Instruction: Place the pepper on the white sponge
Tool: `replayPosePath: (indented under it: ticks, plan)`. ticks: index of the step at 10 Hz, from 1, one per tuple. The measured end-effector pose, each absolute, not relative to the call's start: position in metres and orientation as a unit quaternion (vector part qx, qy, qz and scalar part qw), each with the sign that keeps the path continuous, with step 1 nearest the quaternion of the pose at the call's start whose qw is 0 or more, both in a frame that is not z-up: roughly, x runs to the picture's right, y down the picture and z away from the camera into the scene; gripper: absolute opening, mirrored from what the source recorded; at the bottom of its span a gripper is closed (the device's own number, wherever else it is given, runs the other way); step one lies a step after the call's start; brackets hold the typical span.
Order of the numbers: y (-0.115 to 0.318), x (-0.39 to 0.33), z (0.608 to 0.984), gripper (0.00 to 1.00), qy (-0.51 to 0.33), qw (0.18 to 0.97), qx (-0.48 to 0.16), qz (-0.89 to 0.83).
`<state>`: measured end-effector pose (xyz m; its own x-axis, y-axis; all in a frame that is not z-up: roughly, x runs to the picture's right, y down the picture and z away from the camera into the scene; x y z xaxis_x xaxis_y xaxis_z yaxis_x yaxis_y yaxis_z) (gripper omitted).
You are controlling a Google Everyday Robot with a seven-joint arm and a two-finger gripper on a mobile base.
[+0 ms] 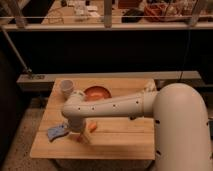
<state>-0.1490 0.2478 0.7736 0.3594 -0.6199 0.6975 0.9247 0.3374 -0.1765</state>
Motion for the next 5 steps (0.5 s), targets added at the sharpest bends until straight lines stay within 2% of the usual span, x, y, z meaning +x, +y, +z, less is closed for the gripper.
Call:
replayPosePath:
  ticks: [5]
  plan:
    - [0.2572,-0.1437,0.7830,0.79,-0.266,0.773,-0.287,-0.500]
